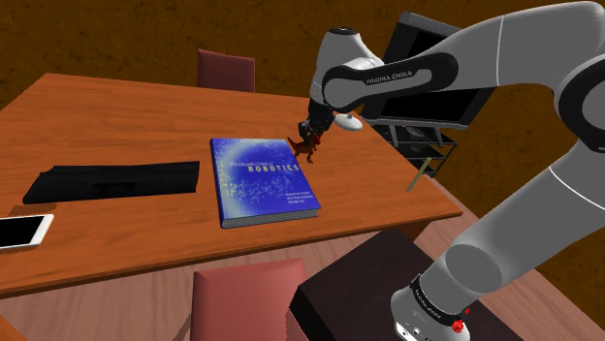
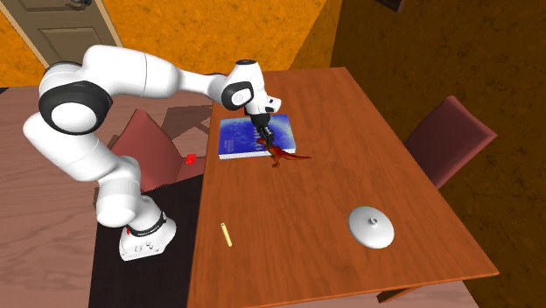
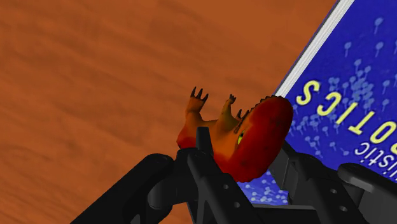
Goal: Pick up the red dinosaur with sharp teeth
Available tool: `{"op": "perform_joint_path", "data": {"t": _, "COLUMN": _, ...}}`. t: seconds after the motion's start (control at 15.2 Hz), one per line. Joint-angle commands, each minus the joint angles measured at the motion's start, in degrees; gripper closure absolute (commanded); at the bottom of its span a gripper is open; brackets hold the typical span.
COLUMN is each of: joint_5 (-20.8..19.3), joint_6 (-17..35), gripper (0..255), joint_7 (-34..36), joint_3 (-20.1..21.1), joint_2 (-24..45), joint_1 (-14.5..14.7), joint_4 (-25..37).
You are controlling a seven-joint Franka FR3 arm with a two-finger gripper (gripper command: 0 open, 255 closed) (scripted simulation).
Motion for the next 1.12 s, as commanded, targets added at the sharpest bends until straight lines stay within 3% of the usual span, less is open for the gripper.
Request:
{"op": "perform_joint_path", "data": {"t": 0.0, "joint_5": 0.0, "joint_6": 0.1, "gripper": 255, "joint_7": 0.0, "joint_3": 0.1, "joint_2": 0.1, "joint_1": 0.0, "joint_4": -0.1}}
{"op": "perform_joint_path", "data": {"t": 0.4, "joint_5": 0.0, "joint_6": 0.0, "gripper": 255, "joint_7": -0.1, "joint_3": 0.0, "joint_2": 0.1, "joint_1": 0.0, "joint_4": 0.0}}
{"op": "perform_joint_path", "data": {"t": 1.06, "joint_5": 1.5, "joint_6": -7.4, "gripper": 255, "joint_7": -2.0, "joint_3": -0.2, "joint_2": -2.2, "joint_1": 0.1, "joint_4": 5.3}}
